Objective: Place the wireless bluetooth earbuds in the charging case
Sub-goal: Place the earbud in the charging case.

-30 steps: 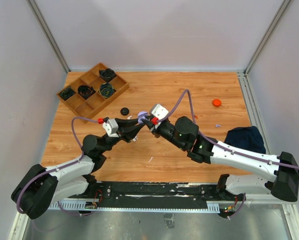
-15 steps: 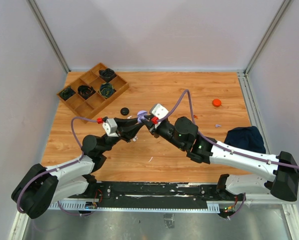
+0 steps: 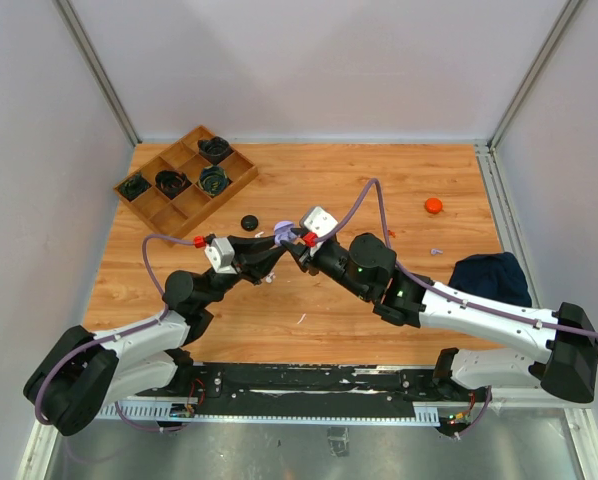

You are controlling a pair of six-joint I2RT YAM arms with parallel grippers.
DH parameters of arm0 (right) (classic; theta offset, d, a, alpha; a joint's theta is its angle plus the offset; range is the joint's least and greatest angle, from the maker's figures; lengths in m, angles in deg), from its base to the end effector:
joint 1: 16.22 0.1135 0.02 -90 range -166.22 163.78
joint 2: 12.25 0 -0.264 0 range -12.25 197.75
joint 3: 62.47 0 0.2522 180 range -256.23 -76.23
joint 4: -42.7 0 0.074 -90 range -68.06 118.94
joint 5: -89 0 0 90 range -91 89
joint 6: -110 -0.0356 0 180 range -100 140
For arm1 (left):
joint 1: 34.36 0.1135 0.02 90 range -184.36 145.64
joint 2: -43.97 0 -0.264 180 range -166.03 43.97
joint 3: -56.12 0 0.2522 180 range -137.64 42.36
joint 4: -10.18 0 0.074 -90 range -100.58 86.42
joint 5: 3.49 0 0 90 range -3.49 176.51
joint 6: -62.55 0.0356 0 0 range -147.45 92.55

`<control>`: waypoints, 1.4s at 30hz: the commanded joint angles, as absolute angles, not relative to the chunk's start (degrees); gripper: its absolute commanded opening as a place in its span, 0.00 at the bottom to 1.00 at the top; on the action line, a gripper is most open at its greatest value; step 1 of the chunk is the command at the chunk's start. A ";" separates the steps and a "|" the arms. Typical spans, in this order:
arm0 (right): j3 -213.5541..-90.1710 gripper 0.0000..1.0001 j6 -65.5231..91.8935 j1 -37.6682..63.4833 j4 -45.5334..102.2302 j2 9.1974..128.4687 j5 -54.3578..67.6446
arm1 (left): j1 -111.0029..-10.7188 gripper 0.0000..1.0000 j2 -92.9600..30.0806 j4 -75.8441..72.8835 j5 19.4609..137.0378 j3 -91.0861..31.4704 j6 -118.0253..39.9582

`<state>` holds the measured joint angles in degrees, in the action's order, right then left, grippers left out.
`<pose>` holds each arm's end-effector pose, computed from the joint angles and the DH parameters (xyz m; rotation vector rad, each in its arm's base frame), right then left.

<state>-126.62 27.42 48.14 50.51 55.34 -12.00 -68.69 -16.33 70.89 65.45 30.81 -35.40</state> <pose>0.1272 0.2492 0.3507 -0.7646 1.3266 0.6547 0.1517 -0.1191 0.2447 0.5920 1.0391 -0.8571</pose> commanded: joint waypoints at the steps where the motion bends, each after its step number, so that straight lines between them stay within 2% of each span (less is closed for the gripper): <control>1: -126.66 0.37 26.30 48.91 48.38 55.59 -12.75 | -69.08 0.00 -16.40 75.88 65.81 30.76 -35.18; 7: -127.62 0.42 26.01 48.91 47.54 54.77 -12.28 | -69.08 0.00 -16.42 75.75 66.57 31.26 -35.29; 16: -129.02 0.55 27.50 48.86 44.64 50.61 -9.36 | -69.08 0.00 -16.41 74.15 67.79 31.38 -35.10; 21: -129.58 0.60 30.21 48.82 42.39 48.82 -11.88 | -69.08 0.00 -16.58 73.67 67.08 31.29 -35.01; 30: -129.53 0.61 33.43 47.79 39.92 47.25 -20.64 | -69.07 0.00 -16.85 73.53 65.79 31.12 -35.32; 42: -129.58 0.62 33.94 46.10 39.97 49.81 -20.45 | -69.08 0.00 -17.17 74.00 61.76 30.67 -35.45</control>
<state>-127.93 32.82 47.00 39.36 48.94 -19.26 -68.69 -16.78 71.77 63.99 31.14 -35.44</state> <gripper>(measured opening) 0.621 0.294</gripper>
